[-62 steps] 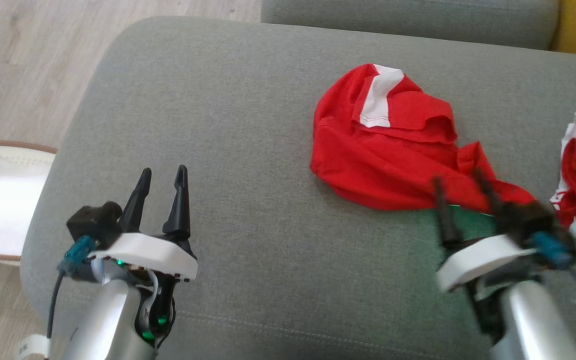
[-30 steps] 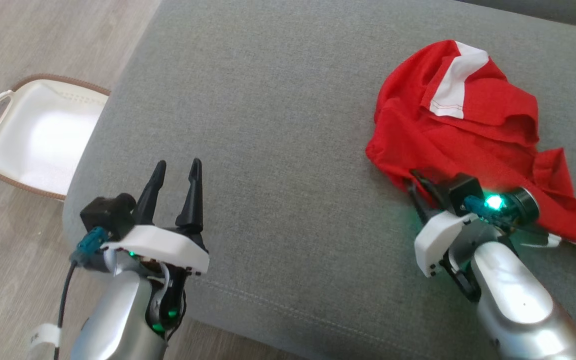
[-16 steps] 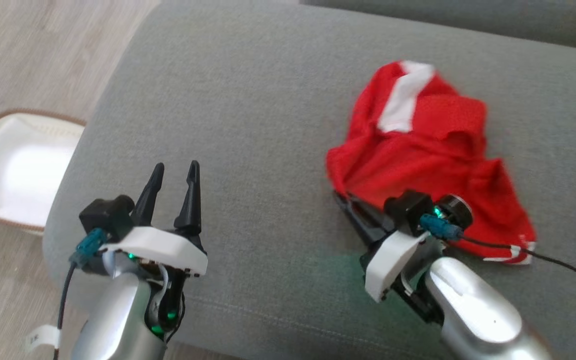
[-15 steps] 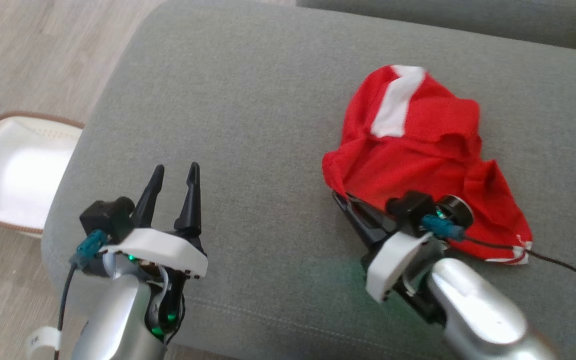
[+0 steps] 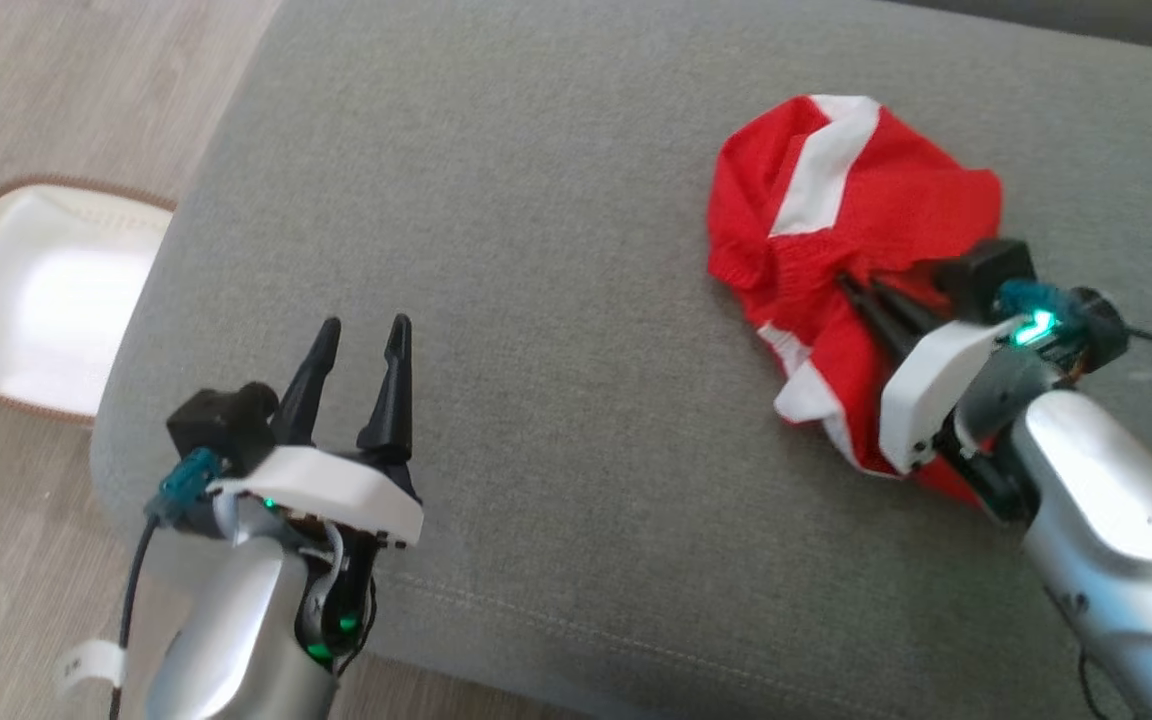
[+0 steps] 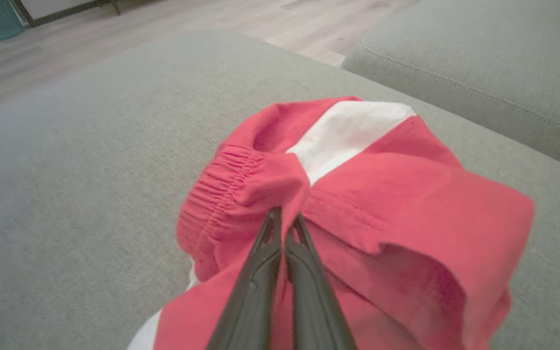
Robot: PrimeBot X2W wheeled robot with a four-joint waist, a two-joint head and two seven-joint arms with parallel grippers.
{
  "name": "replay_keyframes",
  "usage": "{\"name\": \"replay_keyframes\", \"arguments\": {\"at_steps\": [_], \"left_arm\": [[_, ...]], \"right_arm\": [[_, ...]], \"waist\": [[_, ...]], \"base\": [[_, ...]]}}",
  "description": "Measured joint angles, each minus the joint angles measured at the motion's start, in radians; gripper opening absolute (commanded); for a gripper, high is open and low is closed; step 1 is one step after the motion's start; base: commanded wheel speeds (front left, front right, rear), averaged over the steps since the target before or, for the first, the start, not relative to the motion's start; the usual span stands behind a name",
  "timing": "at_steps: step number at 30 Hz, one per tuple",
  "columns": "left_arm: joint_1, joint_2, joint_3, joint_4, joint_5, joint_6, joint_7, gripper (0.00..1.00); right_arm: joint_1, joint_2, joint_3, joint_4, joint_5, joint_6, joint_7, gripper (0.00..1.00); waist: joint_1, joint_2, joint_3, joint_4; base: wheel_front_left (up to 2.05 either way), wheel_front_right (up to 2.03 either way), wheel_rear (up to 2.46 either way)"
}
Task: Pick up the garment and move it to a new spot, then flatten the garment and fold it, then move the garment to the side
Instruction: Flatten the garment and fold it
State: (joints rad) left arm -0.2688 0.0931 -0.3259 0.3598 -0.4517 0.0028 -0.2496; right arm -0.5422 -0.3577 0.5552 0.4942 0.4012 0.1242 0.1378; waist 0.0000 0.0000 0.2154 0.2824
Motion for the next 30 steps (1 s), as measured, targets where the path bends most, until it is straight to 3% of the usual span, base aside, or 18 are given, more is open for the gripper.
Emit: {"name": "replay_keyframes", "arguments": {"at_steps": [10, 11, 12, 15, 16, 17, 23, 30], "left_arm": [[-0.029, -0.004, 0.0, 0.016, 0.0, -0.004, 0.0, 1.0], [-0.031, -0.004, 0.0, 0.018, 0.0, -0.004, 0.0, 1.0], [-0.034, -0.005, 0.0, 0.018, 0.0, -0.004, 0.0, 1.0], [-0.044, -0.005, 0.001, 0.018, 0.0, -0.009, 0.0, 1.0], [-0.046, -0.005, 0.001, 0.018, 0.0, -0.011, 0.0, 1.0], [-0.047, -0.005, 0.001, 0.018, 0.001, -0.012, 0.0, 1.0], [-0.047, -0.003, 0.002, 0.02, 0.002, -0.011, 0.0, 1.0], [-0.045, 0.004, 0.005, 0.017, 0.009, -0.01, 0.0, 1.0]], "right_arm": [[-0.1, 0.0, 0.025, 0.205, -0.012, 0.0, -0.052, 0.0], [-0.107, 0.002, 0.025, 0.224, -0.018, 0.0, -0.06, 0.05], [-0.113, 0.006, 0.026, 0.24, -0.029, 0.0, -0.072, 0.38], [-0.127, 0.028, 0.035, 0.284, -0.056, 0.0, -0.107, 0.35], [-0.131, 0.036, 0.035, 0.297, -0.069, 0.0, -0.123, 0.79], [-0.135, 0.044, 0.032, 0.31, -0.075, 0.0, -0.137, 1.0], [-0.146, 0.091, 0.035, 0.344, -0.074, 0.0, -0.204, 1.0], [-0.143, 0.097, -0.026, 0.356, -0.074, 0.0, -0.264, 1.0]], "waist": [[0.0, 0.0, 0.037, 0.02], [0.0, 0.0, 0.039, 0.018], [0.0, 0.0, 0.04, 0.015], [0.0, 0.0, 0.041, 0.001], [0.0, 0.0, 0.04, -0.005], [0.0, 0.0, 0.04, -0.011], [0.0, 0.0, 0.023, -0.052], [0.0, 0.0, -0.016, -0.114]], "base": [[0.0, 0.0, 0.0], [0.0, 0.0, 0.0], [0.0, 0.0, 0.0], [0.0, 0.0, 0.0], [0.0, 0.0, 0.0], [0.0, 0.0, 0.0], [0.0, 0.0, 0.0], [0.0, 0.0, 0.0]]}}
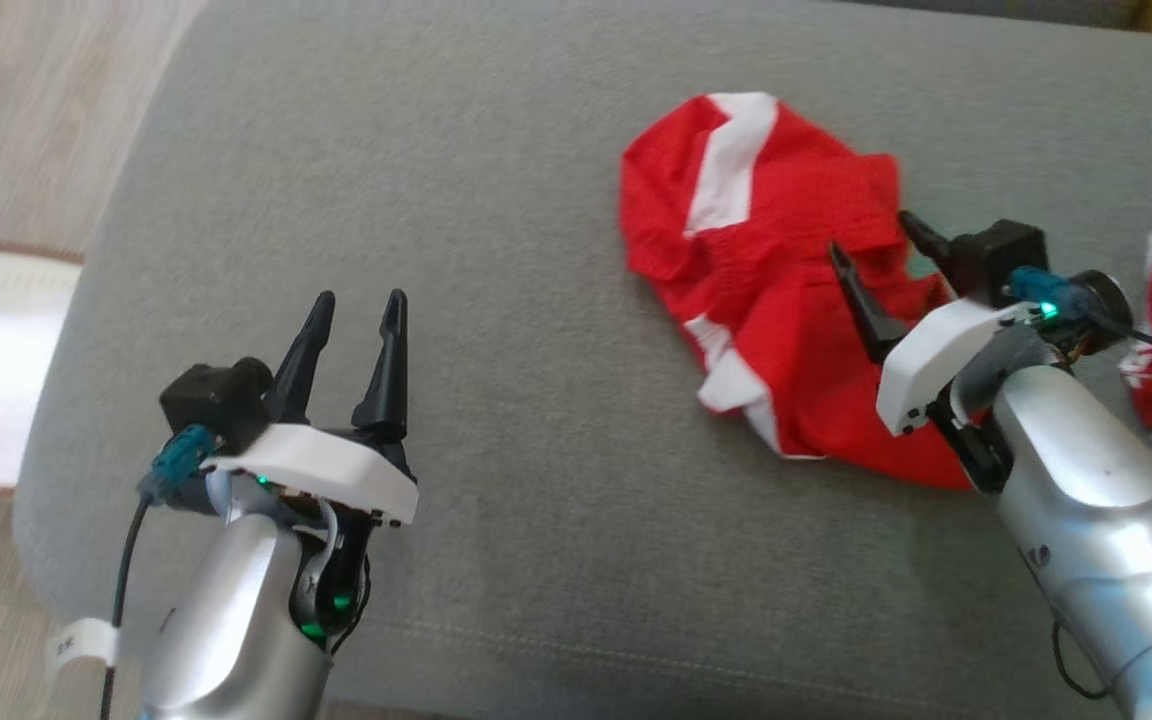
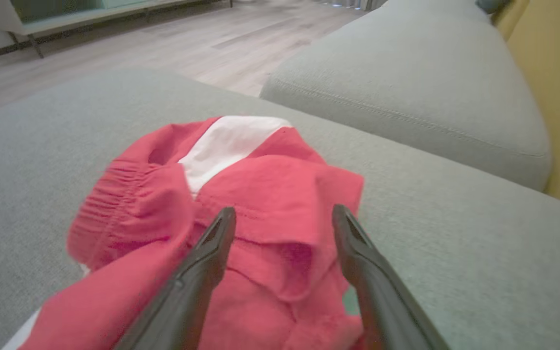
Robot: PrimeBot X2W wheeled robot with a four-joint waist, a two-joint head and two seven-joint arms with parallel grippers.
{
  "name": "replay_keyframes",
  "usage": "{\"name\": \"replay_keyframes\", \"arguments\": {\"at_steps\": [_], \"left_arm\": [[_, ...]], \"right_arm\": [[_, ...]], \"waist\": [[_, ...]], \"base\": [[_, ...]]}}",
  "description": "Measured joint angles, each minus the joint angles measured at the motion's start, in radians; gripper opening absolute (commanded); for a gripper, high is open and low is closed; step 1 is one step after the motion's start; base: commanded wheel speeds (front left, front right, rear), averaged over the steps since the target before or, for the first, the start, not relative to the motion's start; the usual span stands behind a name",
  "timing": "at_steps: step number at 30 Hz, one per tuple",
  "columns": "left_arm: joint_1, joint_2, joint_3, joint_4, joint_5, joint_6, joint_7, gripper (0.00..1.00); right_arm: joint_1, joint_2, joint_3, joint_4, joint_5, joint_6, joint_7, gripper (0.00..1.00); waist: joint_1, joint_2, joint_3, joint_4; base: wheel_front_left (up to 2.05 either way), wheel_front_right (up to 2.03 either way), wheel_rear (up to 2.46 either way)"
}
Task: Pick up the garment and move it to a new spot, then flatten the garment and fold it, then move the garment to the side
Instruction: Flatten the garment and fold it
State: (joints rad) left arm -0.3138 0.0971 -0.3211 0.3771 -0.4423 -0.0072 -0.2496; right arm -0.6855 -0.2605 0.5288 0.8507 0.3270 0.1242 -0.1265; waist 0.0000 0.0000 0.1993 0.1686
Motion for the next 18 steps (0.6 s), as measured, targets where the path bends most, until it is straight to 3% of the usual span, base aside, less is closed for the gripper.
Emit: {"name": "replay_keyframes", "arguments": {"at_steps": [9, 18], "left_arm": [[0.035, 0.025, 0.003, -0.022, 0.001, 0.007, 0.0, 1.0], [0.062, 0.031, 0.006, -0.055, 0.001, 0.011, 0.0, 1.0]], "right_arm": [[0.111, 0.037, -0.151, -0.088, -0.013, 0.0, -0.06, 1.0], [0.387, 0.167, -0.416, -0.356, -0.123, 0.0, -0.086, 1.0]], "waist": [[0.0, 0.0, -0.053, -0.092], [0.0, 0.0, -0.102, -0.203]], "base": [[0.0, 0.0, 0.0], [0.0, 0.0, 0.0]]}}
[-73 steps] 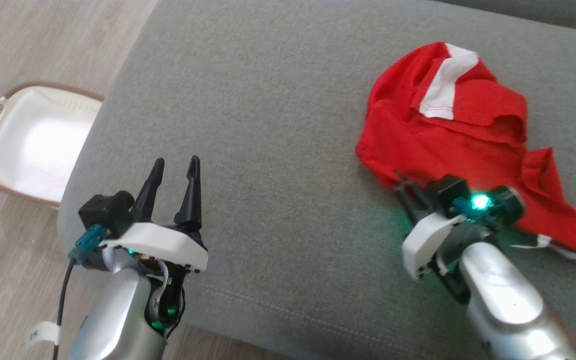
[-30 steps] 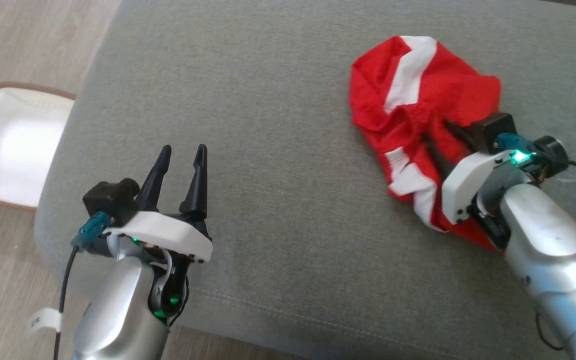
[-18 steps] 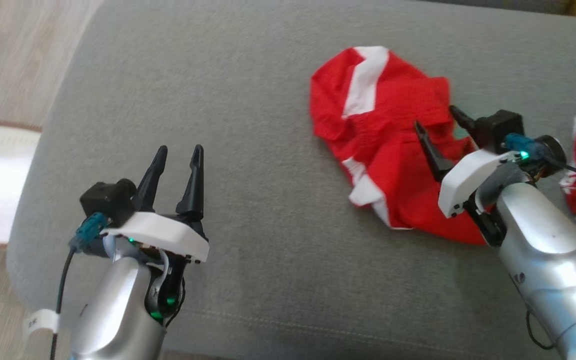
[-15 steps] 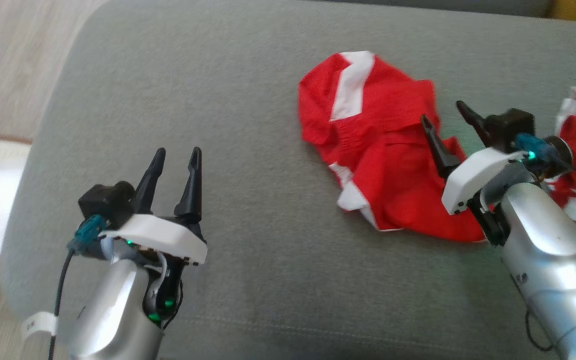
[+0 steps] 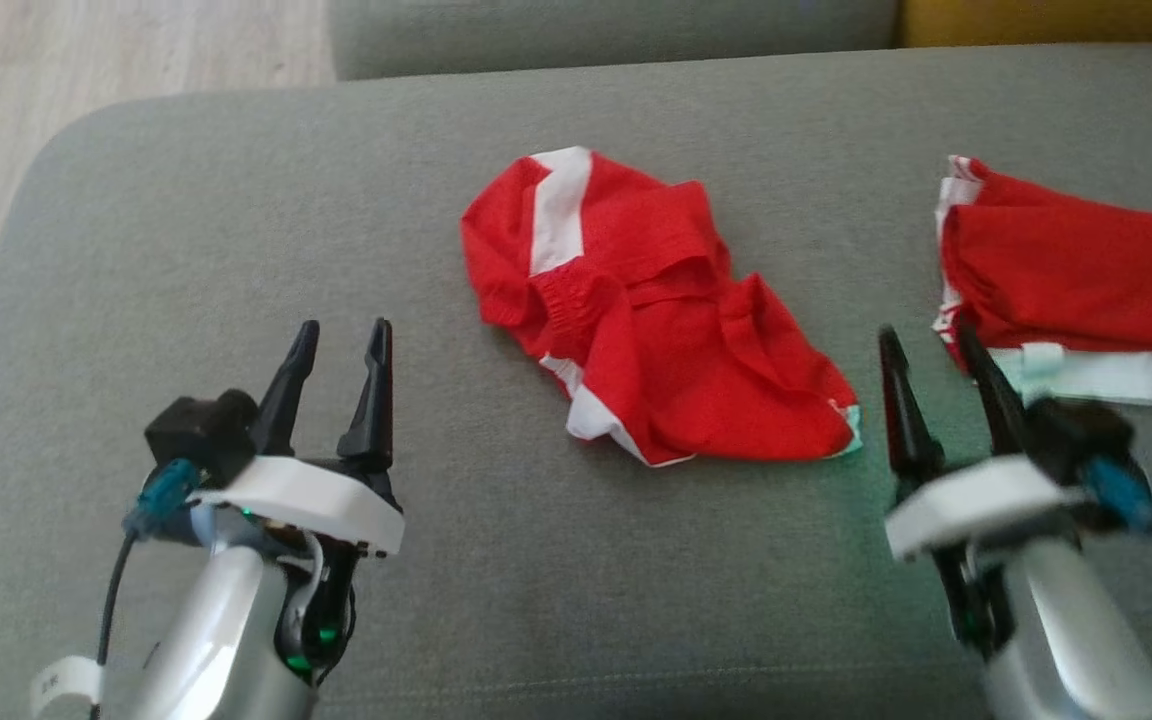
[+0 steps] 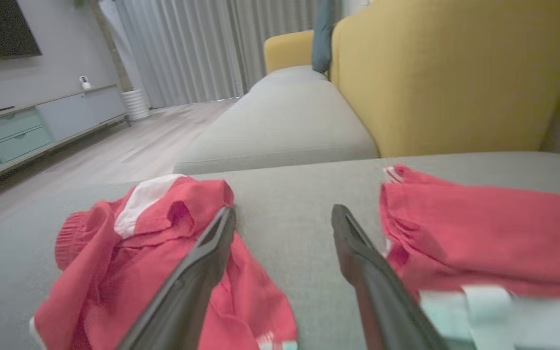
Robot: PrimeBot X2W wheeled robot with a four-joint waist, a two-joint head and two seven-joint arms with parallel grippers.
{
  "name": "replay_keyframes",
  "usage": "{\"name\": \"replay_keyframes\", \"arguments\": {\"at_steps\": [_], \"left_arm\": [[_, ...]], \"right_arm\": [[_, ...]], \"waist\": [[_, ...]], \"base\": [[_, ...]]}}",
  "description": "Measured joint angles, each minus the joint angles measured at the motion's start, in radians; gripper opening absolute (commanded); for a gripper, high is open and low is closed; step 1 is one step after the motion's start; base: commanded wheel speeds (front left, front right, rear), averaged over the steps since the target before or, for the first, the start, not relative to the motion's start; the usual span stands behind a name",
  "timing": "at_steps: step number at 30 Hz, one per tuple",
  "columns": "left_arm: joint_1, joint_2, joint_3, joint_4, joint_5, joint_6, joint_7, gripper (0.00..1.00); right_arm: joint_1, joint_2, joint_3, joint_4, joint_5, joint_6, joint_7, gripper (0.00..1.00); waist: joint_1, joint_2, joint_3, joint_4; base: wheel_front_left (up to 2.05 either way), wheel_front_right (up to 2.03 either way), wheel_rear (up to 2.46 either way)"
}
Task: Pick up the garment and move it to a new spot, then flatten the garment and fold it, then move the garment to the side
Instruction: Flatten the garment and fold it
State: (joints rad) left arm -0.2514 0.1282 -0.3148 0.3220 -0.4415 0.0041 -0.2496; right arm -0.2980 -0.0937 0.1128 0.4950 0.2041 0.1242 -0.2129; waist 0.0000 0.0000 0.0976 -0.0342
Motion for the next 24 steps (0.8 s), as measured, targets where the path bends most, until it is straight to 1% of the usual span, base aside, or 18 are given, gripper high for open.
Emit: {"name": "replay_keyframes", "arguments": {"at_steps": [4, 8, 14, 16, 17, 24], "left_arm": [[0.012, -0.001, -0.011, -0.004, 0.0, -0.005, 0.0, 1.0], [0.027, -0.001, -0.017, -0.005, 0.0, -0.006, 0.0, 1.0], [0.023, 0.002, -0.032, -0.003, 0.001, -0.028, 0.0, 1.0], [0.014, 0.012, -0.06, 0.006, 0.018, -0.05, 0.004, 1.0], [-0.002, 0.025, -0.1, 0.021, 0.046, -0.067, 0.021, 1.0], [-0.123, 0.058, -0.197, 0.124, 0.126, -0.103, 0.078, 1.0]], "right_arm": [[0.158, 0.032, -0.072, -0.136, -0.029, 0.0, 0.002, 1.0], [0.247, 0.04, -0.08, -0.235, -0.006, 0.0, 0.019, 1.0], [0.255, 0.045, -0.062, -0.315, 0.01, 0.0, 0.039, 1.0], [0.255, 0.045, -0.062, -0.331, 0.01, 0.0, 0.047, 1.0], [0.255, 0.045, -0.063, -0.342, 0.01, 0.0, 0.047, 1.0], [0.247, 0.046, -0.061, -0.36, 0.013, 0.0, 0.055, 1.0]], "waist": [[0.0, 0.0, -0.009, -0.027], [0.0, 0.0, -0.005, -0.046], [0.0, 0.0, 0.012, -0.066], [0.0, 0.0, 0.022, -0.07], [0.0, 0.0, 0.033, -0.073], [0.0, 0.0, 0.085, -0.089]], "base": [[0.0, 0.0, 0.0], [0.0, 0.0, 0.0], [0.0, 0.0, 0.0], [0.0, 0.0, 0.0], [0.0, 0.0, 0.0], [0.0, 0.0, 0.0]]}}
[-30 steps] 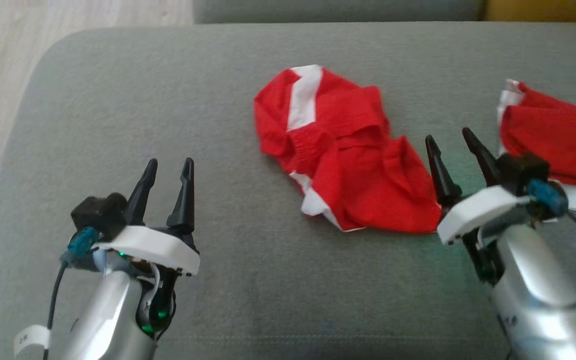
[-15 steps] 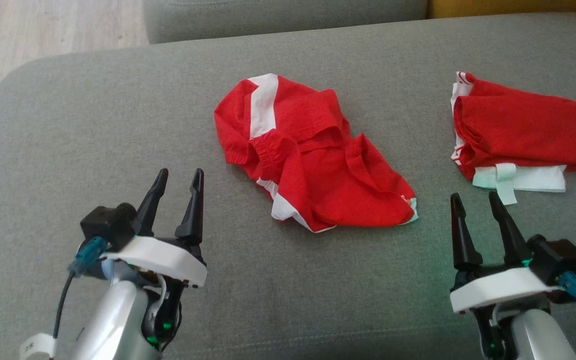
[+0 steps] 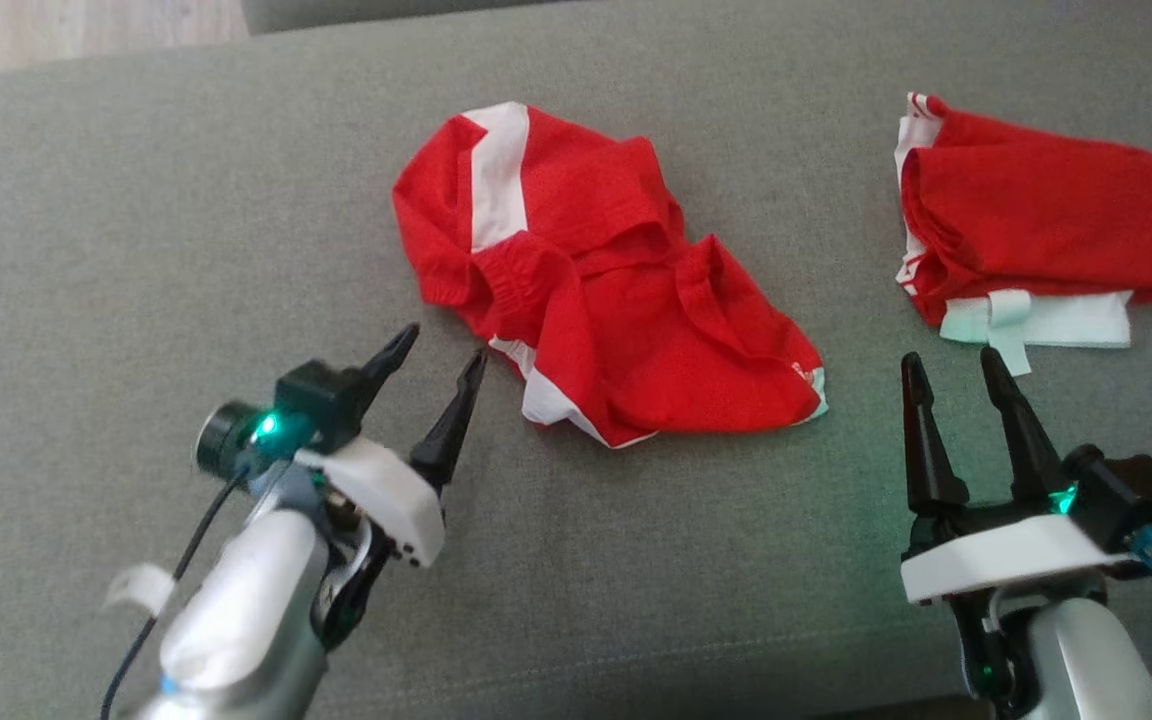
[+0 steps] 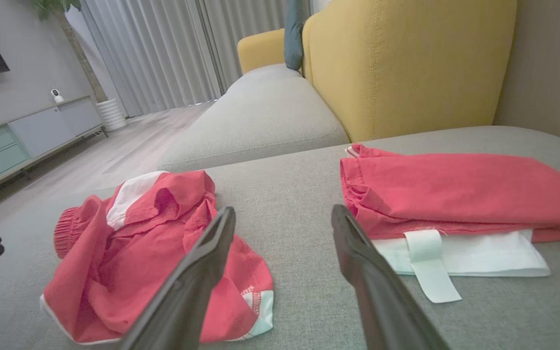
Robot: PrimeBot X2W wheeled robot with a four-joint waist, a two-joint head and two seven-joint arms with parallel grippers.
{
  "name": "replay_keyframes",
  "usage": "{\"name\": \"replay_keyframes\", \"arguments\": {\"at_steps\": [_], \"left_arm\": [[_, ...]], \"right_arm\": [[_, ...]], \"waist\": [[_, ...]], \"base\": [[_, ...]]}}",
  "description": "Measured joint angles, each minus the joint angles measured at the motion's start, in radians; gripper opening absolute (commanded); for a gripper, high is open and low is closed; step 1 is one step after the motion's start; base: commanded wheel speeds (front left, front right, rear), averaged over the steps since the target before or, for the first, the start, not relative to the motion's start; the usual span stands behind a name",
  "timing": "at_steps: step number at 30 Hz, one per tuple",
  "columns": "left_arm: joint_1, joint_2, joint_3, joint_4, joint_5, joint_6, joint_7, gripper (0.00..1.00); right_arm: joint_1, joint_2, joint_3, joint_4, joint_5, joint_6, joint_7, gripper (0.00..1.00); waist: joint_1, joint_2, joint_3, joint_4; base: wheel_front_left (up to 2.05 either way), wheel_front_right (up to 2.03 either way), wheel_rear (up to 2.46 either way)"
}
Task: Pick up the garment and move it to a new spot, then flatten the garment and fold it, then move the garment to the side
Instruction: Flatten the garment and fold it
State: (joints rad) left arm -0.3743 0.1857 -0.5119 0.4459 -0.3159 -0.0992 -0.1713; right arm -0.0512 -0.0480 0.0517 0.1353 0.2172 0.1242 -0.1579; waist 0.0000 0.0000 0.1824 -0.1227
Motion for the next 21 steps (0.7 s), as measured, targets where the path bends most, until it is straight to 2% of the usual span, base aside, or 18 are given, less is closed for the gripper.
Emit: {"name": "replay_keyframes", "arguments": {"at_steps": [7, 21], "left_arm": [[-0.092, 0.004, -0.088, 0.078, 0.023, -0.024, 0.004, 1.0], [-0.182, 0.019, -0.178, 0.212, 0.022, -0.025, -0.007, 1.0]], "right_arm": [[-0.014, 0.0, -0.002, -0.002, 0.003, 0.0, 0.0, 1.0], [-0.042, 0.0, -0.002, 0.005, 0.012, 0.0, -0.01, 1.0]], "waist": [[0.0, 0.0, 0.04, -0.022], [0.0, 0.0, 0.067, -0.052]], "base": [[0.0, 0.0, 0.0], [0.0, 0.0, 0.0]]}}
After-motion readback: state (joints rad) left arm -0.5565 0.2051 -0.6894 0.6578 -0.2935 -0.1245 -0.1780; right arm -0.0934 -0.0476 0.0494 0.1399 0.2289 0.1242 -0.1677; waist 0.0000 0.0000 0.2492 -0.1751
